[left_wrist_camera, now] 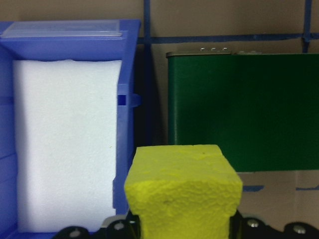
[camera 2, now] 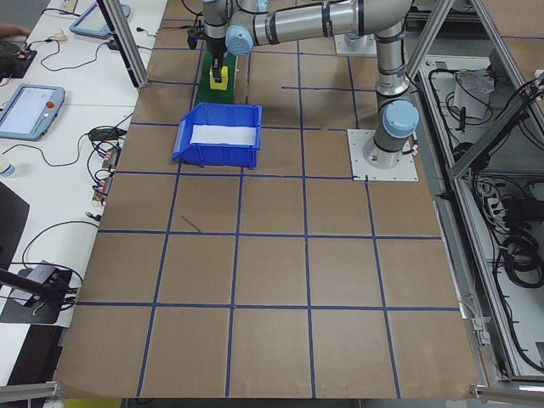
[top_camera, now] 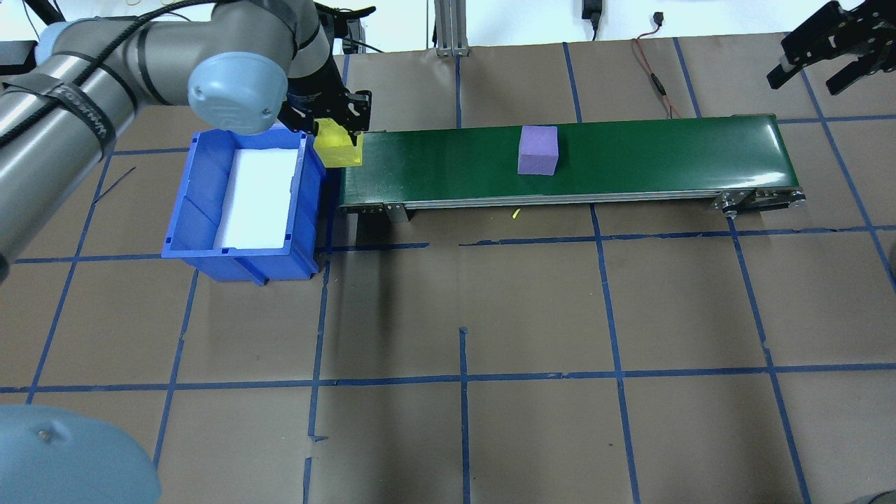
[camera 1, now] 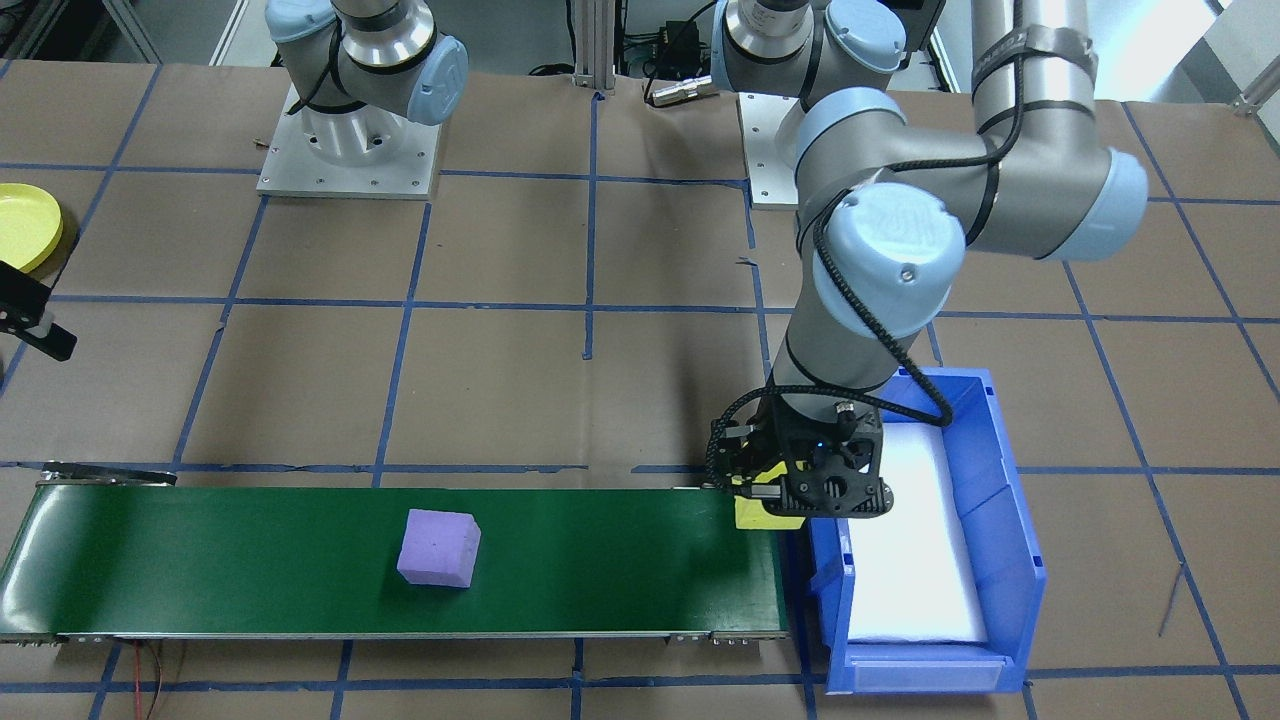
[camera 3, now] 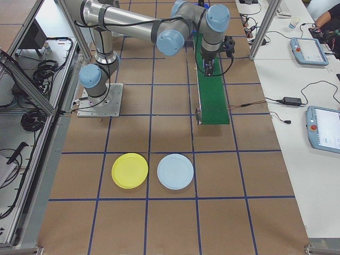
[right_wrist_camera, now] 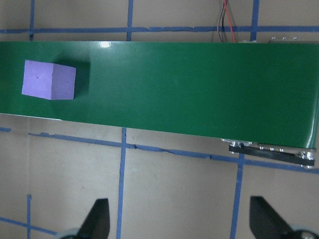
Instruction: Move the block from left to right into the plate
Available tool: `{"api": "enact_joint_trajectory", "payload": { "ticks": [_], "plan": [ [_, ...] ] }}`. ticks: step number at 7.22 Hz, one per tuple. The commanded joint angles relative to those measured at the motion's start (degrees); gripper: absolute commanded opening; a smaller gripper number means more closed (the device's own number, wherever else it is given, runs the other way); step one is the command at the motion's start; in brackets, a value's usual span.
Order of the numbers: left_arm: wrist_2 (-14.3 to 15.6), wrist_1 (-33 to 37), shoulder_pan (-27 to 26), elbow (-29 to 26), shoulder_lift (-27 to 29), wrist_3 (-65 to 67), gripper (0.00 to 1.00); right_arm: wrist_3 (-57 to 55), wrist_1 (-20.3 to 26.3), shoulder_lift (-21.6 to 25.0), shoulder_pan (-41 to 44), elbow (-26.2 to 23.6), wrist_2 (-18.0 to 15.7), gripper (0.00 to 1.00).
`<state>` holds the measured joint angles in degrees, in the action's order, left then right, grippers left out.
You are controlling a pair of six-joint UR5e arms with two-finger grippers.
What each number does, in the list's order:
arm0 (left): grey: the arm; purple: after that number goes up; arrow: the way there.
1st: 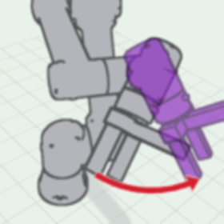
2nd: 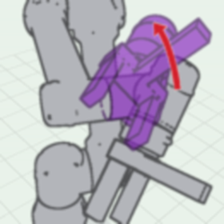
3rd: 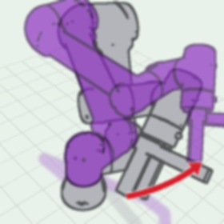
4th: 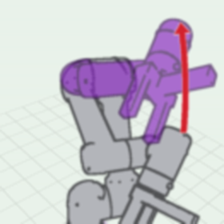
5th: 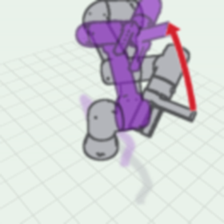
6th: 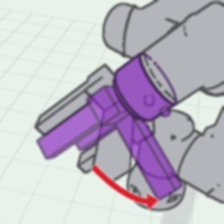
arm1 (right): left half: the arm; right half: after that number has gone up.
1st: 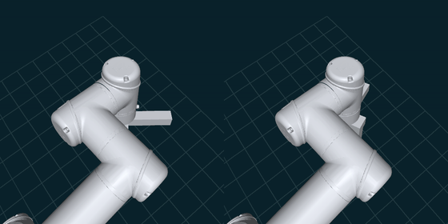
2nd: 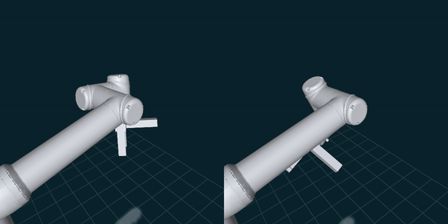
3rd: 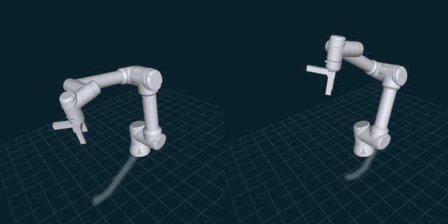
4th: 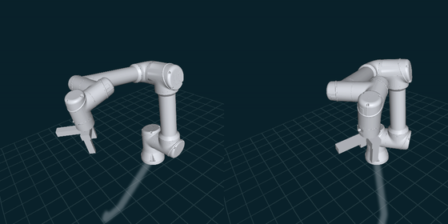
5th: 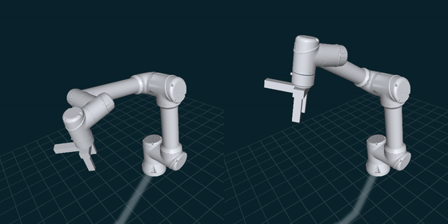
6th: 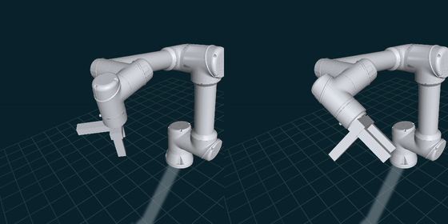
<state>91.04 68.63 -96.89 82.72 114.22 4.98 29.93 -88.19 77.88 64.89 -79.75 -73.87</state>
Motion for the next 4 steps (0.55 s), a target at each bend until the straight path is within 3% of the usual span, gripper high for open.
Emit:
{"api": "enact_joint_trajectory", "payload": {
  "ticks": [1, 2, 4],
  "plan": [
    [-0.1, -4.6, -0.7, 0.2, 4.8, 0.0, 0.24, -0.3, -6.3, -1.5, 0.1, -6.2, 7.4, 1.0],
    [-1.1, -5.2, -0.8, 0.4, 5.4, -0.2, 0.24, 1.5, -6.6, -1.8, 0.0, -9.9, 10.0, 1.0],
    [-2.2, -7.9, -0.8, 0.8, 7.3, -0.3, 0.25, 1.8, -9.6, -2.5, 0.0, -15.5, 10.5, 1.0]
  ]
}}
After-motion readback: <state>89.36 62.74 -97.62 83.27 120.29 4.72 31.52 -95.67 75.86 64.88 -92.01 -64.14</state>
